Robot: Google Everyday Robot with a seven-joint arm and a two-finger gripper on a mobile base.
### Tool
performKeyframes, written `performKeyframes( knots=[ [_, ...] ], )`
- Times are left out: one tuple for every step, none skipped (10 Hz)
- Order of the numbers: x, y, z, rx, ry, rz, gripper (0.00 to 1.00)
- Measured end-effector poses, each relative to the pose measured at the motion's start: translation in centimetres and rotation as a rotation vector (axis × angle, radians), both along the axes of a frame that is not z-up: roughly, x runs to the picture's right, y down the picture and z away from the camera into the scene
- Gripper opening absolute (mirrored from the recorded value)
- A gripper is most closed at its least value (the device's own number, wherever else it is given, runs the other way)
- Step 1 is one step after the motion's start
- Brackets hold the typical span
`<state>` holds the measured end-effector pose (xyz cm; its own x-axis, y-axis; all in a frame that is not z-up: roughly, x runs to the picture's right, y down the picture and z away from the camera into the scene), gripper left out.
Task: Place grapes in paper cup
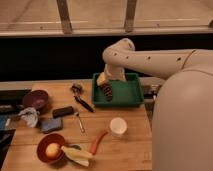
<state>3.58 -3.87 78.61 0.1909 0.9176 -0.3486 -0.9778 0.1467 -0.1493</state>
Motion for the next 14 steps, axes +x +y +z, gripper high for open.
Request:
performKeyframes(
  knots=[
    [-0.3,0.2,0.0,-0.006,-0.002,-0.003,0.80],
    [-0.4,0.7,0.1,-0.020,-0.001,-0.010,0.80],
    [-0.6,1.2,0.7,-0.027,-0.011,-0.018,0.80],
    [-0.9,1.2,1.6,-0.031,-0.029,-0.030,0.80],
    [-1.5,1.0,3.0,-0.040,-0.046,-0.042,0.80],
    [-2.1,0.8,4.3,-0.051,-0.060,-0.050,0.80],
    [-1.9,0.5,5.7,-0.062,-0.064,-0.052,0.80],
    [-1.5,0.3,7.0,-0.072,-0.064,-0.047,0.80],
    [-1.1,0.0,8.4,-0.085,-0.063,-0.038,0.80],
    [-0.8,0.1,9.7,-0.103,-0.064,-0.023,0.80],
    [-0.2,0.4,10.7,-0.123,-0.060,-0.009,0.80],
    [0.4,0.5,11.6,-0.137,-0.058,0.010,0.80],
    [0.5,0.5,11.6,-0.138,-0.057,0.012,0.80],
    [0.4,0.5,11.6,-0.138,-0.057,0.011,0.80]
  ],
)
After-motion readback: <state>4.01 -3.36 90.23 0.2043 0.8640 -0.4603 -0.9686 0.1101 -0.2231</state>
